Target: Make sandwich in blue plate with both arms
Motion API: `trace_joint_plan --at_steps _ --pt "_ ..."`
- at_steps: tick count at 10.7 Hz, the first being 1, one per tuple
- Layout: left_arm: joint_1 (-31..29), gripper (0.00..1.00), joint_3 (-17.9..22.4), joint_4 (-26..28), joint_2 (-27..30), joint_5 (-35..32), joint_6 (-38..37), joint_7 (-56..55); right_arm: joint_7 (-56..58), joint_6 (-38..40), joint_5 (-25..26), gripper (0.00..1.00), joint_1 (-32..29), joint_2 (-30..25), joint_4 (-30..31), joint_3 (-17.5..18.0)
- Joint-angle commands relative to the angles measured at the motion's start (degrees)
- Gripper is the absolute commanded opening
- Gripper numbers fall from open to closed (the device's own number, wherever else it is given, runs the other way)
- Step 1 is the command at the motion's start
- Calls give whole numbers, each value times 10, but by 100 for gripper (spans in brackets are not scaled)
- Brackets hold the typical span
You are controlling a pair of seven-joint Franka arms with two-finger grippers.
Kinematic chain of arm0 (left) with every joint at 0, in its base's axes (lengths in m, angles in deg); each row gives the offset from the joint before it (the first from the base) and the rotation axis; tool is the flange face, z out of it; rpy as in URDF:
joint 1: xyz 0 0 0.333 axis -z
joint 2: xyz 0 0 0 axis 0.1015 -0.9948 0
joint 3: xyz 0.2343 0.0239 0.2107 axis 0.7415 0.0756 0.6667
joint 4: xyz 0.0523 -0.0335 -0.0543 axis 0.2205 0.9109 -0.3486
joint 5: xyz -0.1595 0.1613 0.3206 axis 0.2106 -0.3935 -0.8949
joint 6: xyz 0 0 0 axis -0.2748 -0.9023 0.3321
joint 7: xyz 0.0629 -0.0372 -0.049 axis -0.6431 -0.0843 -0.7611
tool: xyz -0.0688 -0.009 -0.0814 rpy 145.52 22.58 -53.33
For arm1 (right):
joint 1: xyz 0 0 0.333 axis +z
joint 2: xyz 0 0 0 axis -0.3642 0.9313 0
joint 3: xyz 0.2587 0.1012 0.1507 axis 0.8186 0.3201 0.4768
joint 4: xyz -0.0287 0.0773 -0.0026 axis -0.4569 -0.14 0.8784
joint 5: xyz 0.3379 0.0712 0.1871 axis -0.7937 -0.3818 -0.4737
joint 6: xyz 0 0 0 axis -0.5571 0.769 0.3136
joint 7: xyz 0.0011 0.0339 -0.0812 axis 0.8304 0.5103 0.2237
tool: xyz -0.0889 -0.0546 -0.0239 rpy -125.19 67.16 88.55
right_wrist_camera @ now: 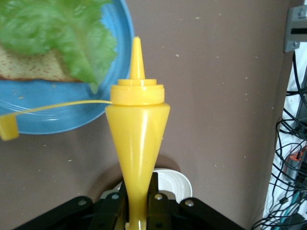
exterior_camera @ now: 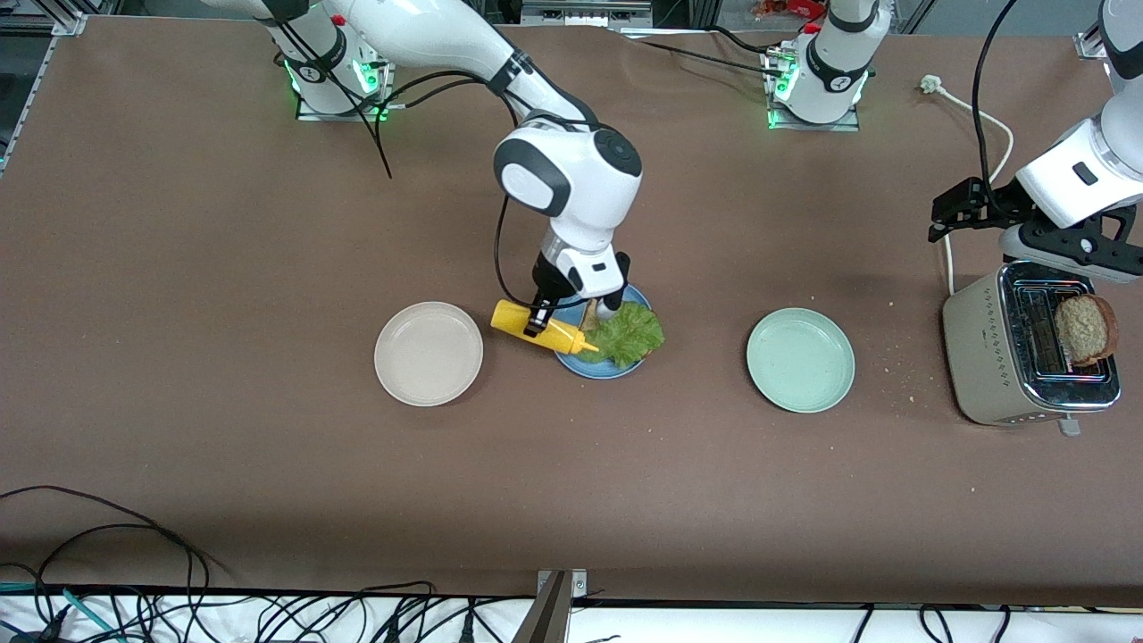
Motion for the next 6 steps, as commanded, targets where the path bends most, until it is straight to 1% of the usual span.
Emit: trace_joint_plan --at_steps 1,2,3,4,6 --pt "0 100 2 -12 -2 13 -10 -2 -48 49 78 11 30 18 4 11" --pt "0 100 2 -12 -2 10 -10 3 -52 56 85 3 37 26 5 14" --pt "1 100 1 -11 -2 7 -10 3 -69 60 104 0 46 31 12 14" --pt "1 100 0 -9 -3 7 -10 4 -99 63 124 0 49 33 24 15" --pt "0 100 1 -9 -9 5 -10 3 -104 63 131 0 48 33 27 22"
